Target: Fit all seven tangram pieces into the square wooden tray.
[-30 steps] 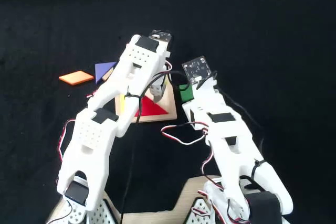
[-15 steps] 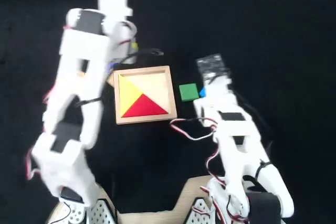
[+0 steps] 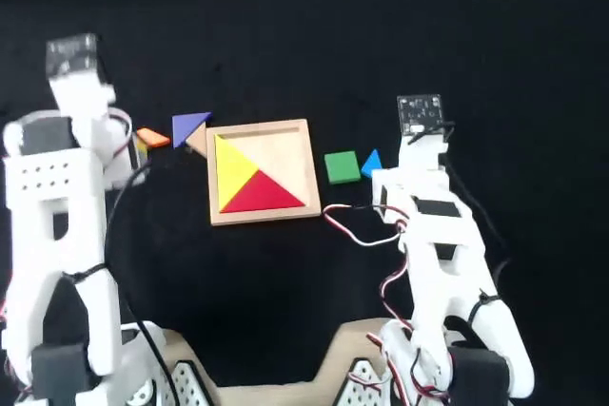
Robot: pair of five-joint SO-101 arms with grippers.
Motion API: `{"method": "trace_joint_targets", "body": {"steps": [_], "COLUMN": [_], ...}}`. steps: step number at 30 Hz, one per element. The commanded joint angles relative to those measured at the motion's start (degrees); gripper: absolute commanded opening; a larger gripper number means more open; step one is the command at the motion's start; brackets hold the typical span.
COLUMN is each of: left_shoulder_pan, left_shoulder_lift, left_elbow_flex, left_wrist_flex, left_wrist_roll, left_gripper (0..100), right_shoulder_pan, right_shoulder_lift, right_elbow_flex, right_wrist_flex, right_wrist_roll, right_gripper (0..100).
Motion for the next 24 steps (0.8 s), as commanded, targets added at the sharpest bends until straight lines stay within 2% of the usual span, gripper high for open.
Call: {"method": "trace_joint_targets", "body": {"steps": [1,4,7,9,12,14,18,24], "left_shoulder_pan": [-3.7,-7.3,-10.8,-13.1,-16.7,-17.5,-16.4,-16.3], "left_shoulder_lift": [-2.5,-2.6,-2.6,-2.6,-2.6,-1.9,-0.2,5.4], "left_elbow_flex": [8.7,9.4,9.8,10.9,12.0,12.2,12.8,13.4], "left_wrist_flex": [-8.9,-9.9,-10.4,-12.7,-17.5,-19.8,-20.7,-21.1], "left_wrist_roll": [-0.1,0.1,6.0,8.9,9.6,9.6,10.0,15.3], "left_gripper": [16,16,16,16,16,16,21,23], "right_shoulder_pan": [-0.4,-0.4,-1.9,-3.9,-6.7,-8.7,-14.7,-23.6], "right_shoulder_lift": [-1.8,-1.8,-1.8,-1.8,-2.2,-2.2,-1.8,-1.7], "right_elbow_flex": [-2.8,-2.9,-2.9,-3.1,-3.2,-4.4,-12.9,-26.2], "right_wrist_flex": [0.4,0.7,1.1,2.6,4.0,5.7,18.2,27.0], "right_wrist_roll": [0.0,1.1,5.5,6.4,6.8,6.8,7.8,7.6], "right_gripper": [21.1,21.1,21.1,21.1,21.1,21.1,21.3,21.3]}}
